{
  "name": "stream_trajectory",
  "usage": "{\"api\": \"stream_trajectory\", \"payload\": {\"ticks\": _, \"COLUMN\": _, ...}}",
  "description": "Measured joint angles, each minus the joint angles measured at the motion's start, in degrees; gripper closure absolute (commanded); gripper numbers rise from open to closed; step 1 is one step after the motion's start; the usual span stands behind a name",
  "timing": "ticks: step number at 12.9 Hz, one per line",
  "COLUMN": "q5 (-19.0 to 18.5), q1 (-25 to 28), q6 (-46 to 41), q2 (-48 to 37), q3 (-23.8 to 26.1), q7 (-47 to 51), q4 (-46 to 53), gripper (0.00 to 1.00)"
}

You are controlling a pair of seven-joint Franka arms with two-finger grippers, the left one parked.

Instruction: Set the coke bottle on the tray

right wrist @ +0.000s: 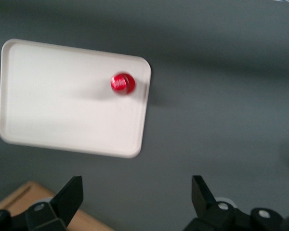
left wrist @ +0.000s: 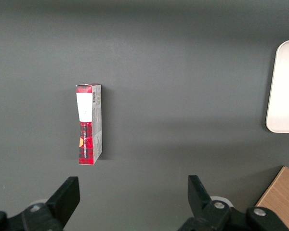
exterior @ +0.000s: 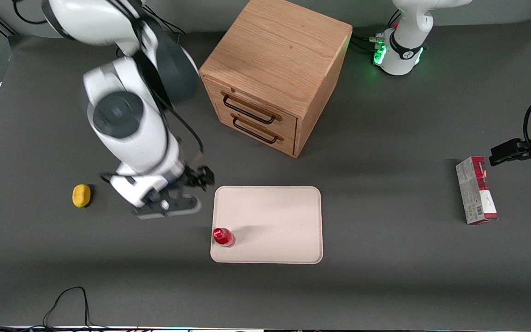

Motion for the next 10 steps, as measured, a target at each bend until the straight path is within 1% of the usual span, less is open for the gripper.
{"api": "stream_trajectory", "payload": {"ticks": 2, "q5": 0.3, "q1": -0.7, "q6": -0.9, "q2": -8.1, "q3": -0.3, "q7": 0.0, "q4": -7.9, "gripper": 0.0}}
{"api": "stream_trajectory", "payload": {"ticks": 3, "q5": 0.9, "q1": -2.0, "q6": -0.8, "q2": -12.4, "q3": -0.5, "q7": -0.3, "q4": -12.8, "gripper": 0.0}}
{"api": "stream_trajectory", "payload": {"ticks": 6, "q5": 3.0, "q1": -8.9, "q6": 0.6, "q2": -23.1, "q3": -1.4, "q7": -6.6, "q4": -25.2, "gripper": 0.0}}
{"api": "stream_trajectory", "payload": {"ticks": 8, "q5": 3.5, "q1": -14.0, "q6": 1.7, "q2": -27.6, "q3": -1.7, "q7": -10.5, "q4": -30.7, "gripper": 0.0}}
{"api": "stream_trajectory", "payload": {"ticks": 10, "q5": 3.8, "q1": -17.3, "q6": 2.3, "q2": -30.6, "q3": -2.1, "q7": -14.5, "q4": -35.0, "gripper": 0.0}}
